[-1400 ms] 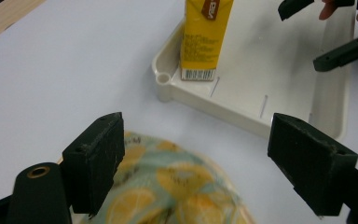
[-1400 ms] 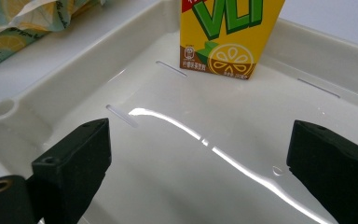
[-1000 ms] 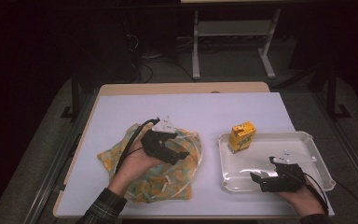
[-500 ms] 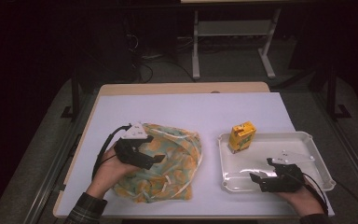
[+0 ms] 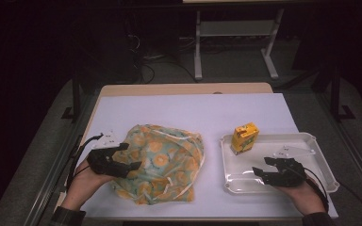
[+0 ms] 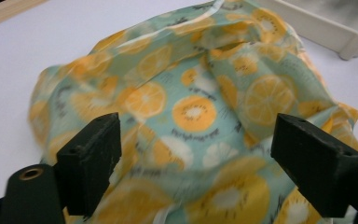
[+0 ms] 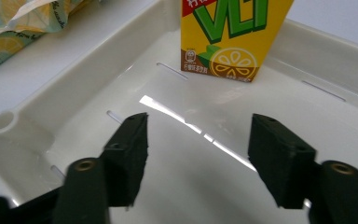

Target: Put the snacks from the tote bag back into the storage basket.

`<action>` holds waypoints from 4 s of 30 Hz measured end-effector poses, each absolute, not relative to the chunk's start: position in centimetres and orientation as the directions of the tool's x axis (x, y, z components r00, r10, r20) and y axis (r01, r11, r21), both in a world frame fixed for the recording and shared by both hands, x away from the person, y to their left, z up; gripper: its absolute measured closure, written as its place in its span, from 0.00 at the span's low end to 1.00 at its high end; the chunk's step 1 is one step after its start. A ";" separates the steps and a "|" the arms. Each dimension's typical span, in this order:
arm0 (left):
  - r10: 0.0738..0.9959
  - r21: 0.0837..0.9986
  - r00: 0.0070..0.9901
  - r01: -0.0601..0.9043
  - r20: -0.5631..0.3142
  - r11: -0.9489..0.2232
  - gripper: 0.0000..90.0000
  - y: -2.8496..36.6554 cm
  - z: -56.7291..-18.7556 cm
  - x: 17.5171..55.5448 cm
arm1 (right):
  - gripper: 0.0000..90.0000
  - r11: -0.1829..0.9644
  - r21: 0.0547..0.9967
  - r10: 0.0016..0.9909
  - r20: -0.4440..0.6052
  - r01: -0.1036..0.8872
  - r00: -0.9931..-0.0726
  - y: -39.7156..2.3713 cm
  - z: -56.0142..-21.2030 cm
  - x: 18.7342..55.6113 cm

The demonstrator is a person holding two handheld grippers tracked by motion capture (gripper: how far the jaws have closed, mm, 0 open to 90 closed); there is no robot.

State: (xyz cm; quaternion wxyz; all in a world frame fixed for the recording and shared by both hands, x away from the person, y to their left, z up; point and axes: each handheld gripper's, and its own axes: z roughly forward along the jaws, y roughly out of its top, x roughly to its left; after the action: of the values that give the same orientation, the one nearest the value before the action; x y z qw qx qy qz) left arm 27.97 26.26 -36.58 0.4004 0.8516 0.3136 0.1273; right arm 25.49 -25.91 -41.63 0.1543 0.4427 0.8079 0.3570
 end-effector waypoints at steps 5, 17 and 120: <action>0.662 0.748 0.748 0.460 -0.038 -0.478 0.15 27.9 -36.9 26.9 | 0.68 0.355 0.716 0.815 0.078 0.601 -0.575 -25.3 -41.2 26.0; 0.715 0.740 0.698 0.500 -0.036 -0.450 0.14 31.3 -38.8 24.9 | 1.00 0.365 0.702 0.796 0.106 0.612 -0.596 -24.7 -41.2 28.0; 0.774 0.715 0.632 0.557 -0.033 -0.423 0.15 35.6 -41.0 24.0 | 0.57 0.392 0.704 0.776 0.092 0.592 -0.624 -22.7 -41.2 30.4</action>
State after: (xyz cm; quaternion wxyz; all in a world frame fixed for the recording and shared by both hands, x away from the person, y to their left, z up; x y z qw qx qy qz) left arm 23.95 35.56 -41.02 0.3570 0.8298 0.4010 0.1524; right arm 30.38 -22.73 -41.16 0.1267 0.4145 0.8246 0.3635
